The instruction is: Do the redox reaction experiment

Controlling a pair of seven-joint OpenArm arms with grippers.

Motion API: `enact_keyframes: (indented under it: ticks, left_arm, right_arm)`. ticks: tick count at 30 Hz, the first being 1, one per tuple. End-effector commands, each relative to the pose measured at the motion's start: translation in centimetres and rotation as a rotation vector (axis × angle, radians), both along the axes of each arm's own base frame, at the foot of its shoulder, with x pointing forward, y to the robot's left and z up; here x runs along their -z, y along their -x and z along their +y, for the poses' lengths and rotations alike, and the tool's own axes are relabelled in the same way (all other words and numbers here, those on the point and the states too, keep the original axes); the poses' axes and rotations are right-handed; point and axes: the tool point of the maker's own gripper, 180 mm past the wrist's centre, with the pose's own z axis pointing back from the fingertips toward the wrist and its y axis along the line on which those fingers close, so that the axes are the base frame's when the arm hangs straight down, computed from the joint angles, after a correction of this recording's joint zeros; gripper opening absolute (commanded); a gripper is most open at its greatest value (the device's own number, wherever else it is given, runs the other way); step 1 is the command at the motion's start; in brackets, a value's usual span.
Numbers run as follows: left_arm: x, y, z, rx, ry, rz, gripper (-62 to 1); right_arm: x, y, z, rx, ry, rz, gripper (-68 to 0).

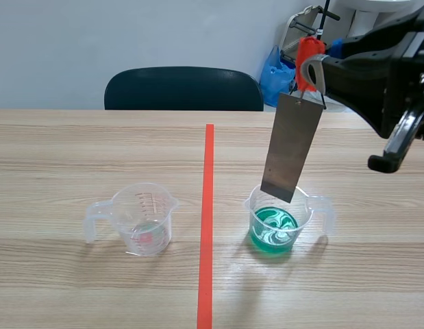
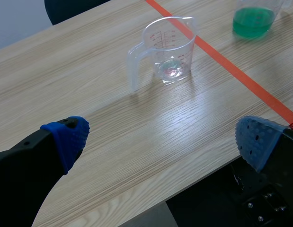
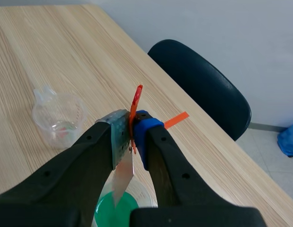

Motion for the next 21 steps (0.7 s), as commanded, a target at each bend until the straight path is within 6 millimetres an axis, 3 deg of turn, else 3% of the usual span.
enact_keyframes:
  ticks: [1, 21]
  left_arm:
    - [-0.67, -0.36, -0.34, 0.004, 0.018, -0.026, 1.4]
    - [-0.68, -0.36, -0.35, 0.004, 0.018, -0.026, 1.4]
  right_arm:
    - [-0.69, -0.65, -0.57, 0.008, -0.012, -0.027, -66.9]
    - [-0.44, -0.98, -1.06, 0.021, -0.018, -0.026, -66.9]
